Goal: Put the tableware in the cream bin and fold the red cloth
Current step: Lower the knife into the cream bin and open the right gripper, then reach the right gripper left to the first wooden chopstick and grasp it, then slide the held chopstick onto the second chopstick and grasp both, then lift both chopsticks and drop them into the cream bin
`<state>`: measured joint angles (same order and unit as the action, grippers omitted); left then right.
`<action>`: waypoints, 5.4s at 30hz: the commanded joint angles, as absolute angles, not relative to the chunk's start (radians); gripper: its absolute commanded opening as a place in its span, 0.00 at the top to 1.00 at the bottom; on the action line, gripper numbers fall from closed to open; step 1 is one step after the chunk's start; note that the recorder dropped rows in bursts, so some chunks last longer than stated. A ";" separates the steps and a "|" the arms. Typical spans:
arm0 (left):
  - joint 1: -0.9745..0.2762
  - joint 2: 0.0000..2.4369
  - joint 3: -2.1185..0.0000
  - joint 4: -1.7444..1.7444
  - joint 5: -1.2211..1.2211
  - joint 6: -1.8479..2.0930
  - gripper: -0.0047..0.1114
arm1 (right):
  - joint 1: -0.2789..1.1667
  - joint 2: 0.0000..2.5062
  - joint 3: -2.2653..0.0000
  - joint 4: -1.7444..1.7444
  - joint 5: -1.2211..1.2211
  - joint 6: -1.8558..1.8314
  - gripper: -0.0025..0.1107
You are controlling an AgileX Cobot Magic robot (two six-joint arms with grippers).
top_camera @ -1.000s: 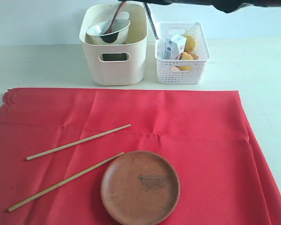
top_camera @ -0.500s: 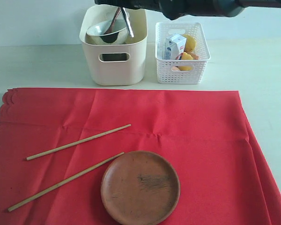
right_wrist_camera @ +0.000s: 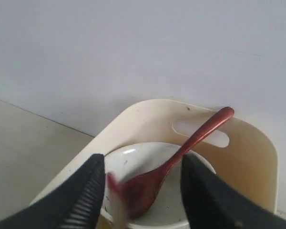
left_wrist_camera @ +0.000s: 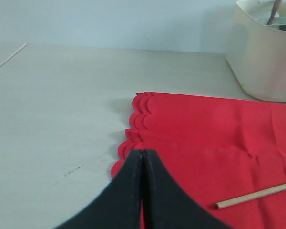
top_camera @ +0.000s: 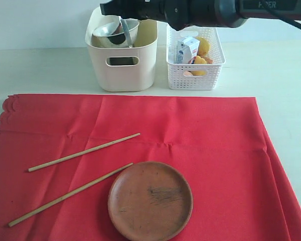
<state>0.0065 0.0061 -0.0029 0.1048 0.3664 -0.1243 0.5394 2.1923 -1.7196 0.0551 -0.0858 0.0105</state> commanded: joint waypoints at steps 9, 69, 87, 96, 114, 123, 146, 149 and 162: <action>-0.001 0.000 0.000 0.104 0.360 -0.124 0.96 | 0.532 1.967 -1.729 0.018 0.470 -0.093 0.44; -0.001 0.000 0.000 0.108 0.360 -0.124 0.96 | 1.011 2.331 -1.729 0.128 0.937 -0.781 0.98; -0.001 0.000 0.000 0.108 0.360 -0.124 0.96 | 0.993 2.291 -1.729 -0.151 0.786 -0.754 0.98; -0.001 0.000 0.000 0.108 0.360 -0.124 0.96 | 0.988 2.303 -1.729 -0.133 0.743 -0.756 0.98; -0.001 0.000 0.000 0.108 0.360 -0.124 0.96 | 0.988 2.318 -1.729 -0.103 0.729 -0.758 0.65; -0.001 0.000 0.000 0.108 0.360 -0.124 0.96 | 0.988 2.361 -1.729 -0.059 0.741 -0.758 0.68; -0.001 0.000 0.000 0.108 0.360 -0.124 0.96 | 0.988 2.260 -1.729 -0.037 0.765 -0.758 0.98; -0.001 0.000 0.000 0.108 0.360 -0.124 0.96 | 0.982 2.228 -1.729 -0.033 0.740 -0.756 0.98; -0.001 0.000 0.000 0.108 0.360 -0.124 0.96 | 0.808 2.061 -1.752 0.015 0.477 -0.446 0.98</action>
